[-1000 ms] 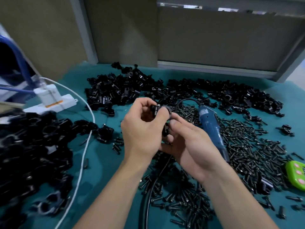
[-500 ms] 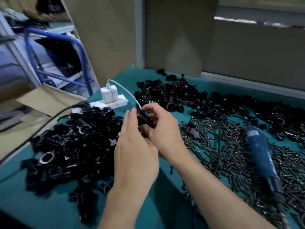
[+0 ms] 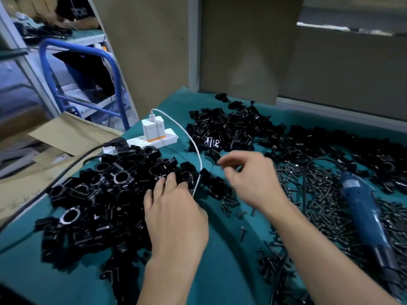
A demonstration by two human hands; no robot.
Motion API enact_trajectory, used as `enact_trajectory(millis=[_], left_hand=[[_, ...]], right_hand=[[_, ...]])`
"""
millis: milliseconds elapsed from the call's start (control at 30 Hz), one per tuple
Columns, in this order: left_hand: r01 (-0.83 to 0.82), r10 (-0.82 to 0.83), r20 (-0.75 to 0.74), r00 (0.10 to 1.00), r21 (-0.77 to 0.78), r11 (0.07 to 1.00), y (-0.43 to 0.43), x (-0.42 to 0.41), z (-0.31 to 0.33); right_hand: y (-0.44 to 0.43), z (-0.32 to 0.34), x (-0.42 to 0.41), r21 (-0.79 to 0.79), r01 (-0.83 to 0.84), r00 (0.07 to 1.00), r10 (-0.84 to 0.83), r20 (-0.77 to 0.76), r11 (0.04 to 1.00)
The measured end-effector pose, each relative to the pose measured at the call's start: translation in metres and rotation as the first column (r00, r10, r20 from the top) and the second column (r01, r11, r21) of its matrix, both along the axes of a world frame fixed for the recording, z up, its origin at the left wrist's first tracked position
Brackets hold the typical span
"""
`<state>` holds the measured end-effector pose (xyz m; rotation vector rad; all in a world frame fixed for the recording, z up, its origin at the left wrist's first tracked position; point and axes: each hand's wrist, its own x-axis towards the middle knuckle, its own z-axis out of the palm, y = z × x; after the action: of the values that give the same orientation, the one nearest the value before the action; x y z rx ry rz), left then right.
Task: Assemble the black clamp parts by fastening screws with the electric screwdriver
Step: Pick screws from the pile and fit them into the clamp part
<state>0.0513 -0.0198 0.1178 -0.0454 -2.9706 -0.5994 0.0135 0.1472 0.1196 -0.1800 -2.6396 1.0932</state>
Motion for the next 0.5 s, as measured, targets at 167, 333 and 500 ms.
enact_trajectory(millis=[167,333,500], left_hand=[[0.189,-0.061,-0.423,0.904,0.269,0.944,0.053,0.003,0.011],[0.022,-0.111,0.101,0.989,0.635,0.772,0.131,-0.020,0.000],[0.028,-0.180,0.171,0.969,0.645,0.763,0.162,-0.030,-0.036]], right_hand=[[0.056,0.008,-0.029,0.241,0.197,0.972,-0.221,0.079,0.950],[0.071,0.012,-0.082,0.300,0.007,0.984,-0.060,0.168,0.954],[0.081,0.004,-0.124,0.369,-0.162,0.901,-0.015,0.434,0.915]])
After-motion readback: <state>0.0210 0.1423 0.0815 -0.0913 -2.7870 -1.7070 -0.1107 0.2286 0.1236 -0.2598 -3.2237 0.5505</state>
